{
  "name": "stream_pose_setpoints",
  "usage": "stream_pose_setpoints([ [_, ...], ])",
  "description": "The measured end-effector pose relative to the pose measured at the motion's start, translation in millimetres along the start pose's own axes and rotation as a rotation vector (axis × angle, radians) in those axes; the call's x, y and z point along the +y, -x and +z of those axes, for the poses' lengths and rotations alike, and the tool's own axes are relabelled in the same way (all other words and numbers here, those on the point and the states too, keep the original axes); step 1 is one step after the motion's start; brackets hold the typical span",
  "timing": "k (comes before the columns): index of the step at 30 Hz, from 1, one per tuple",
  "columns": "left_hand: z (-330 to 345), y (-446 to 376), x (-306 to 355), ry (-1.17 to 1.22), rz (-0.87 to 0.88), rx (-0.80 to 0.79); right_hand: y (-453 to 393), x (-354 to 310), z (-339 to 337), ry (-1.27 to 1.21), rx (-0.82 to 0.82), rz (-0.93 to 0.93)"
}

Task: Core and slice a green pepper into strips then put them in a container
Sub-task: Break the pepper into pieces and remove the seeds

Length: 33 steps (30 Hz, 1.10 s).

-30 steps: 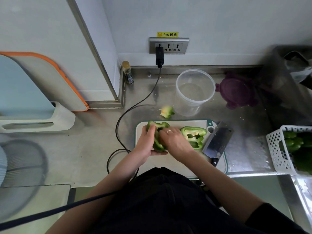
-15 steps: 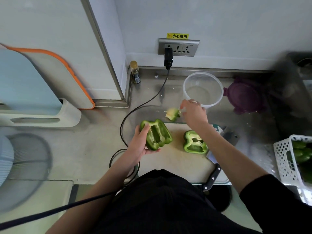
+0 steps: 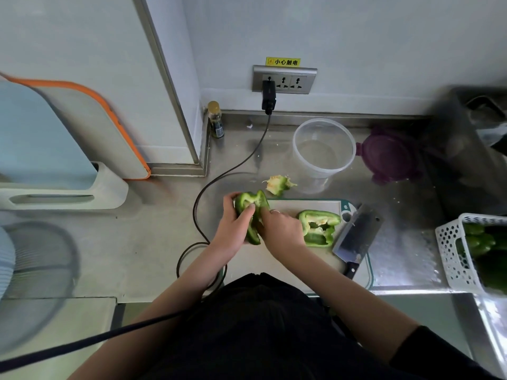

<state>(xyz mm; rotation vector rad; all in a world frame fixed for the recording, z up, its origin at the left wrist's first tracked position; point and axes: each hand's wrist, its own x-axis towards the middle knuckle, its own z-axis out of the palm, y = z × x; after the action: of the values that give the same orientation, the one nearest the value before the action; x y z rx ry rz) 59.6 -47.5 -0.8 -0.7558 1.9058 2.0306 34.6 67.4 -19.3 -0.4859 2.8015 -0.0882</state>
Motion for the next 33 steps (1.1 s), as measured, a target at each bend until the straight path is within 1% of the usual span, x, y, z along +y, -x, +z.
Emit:
stream_pose_setpoints([
  [3,-1.7,2.0,-2.9,0.001,-0.013,0.009,0.3,-2.3,0.5,-0.104,-0.048,0.013],
  [6,-4.3,2.5,-5.0,0.096,-0.076,0.018,4.6,0.6,-0.8,-0.170,-0.066,-0.056],
  [12,-13.1,1.1,1.7,0.234,-0.185,0.023,8.5,2.1,-9.1,-0.175,-0.080,-0.181],
  [16,-17.7,1.3,7.0,0.309,-0.232,0.016,6.8,7.3,-17.4,-0.262,-0.090,-0.209],
  [18,-17.6,1.2,9.2,0.296,-0.217,0.006,6.2,8.3,-20.2,-0.278,-0.052,-0.174],
  [20,-15.4,0.0,10.3,0.224,-0.175,-0.002,4.6,6.4,-20.6,-0.187,-0.023,-0.095],
  [22,-11.3,-0.2,9.8,0.161,-0.153,0.000,2.9,3.0,-19.8,-0.027,-0.046,-0.036],
  [24,-7.5,0.9,9.1,0.122,-0.154,0.010,3.8,-2.4,-18.8,0.123,-0.100,-0.060],
  [25,-5.6,1.1,8.7,0.101,-0.152,0.017,4.8,-4.1,-18.3,0.158,-0.125,-0.083],
  [27,-3.5,0.3,7.7,0.075,-0.145,0.033,6.4,-5.1,-16.5,0.120,-0.167,-0.097],
  [30,-2.1,-1.4,7.8,0.066,-0.146,0.036,5.7,-1.9,-15.1,-0.015,-0.208,-0.086],
  [33,0.2,-1.7,7.6,0.108,-0.180,0.031,5.9,7.9,-14.1,-0.109,-0.206,-0.127],
])
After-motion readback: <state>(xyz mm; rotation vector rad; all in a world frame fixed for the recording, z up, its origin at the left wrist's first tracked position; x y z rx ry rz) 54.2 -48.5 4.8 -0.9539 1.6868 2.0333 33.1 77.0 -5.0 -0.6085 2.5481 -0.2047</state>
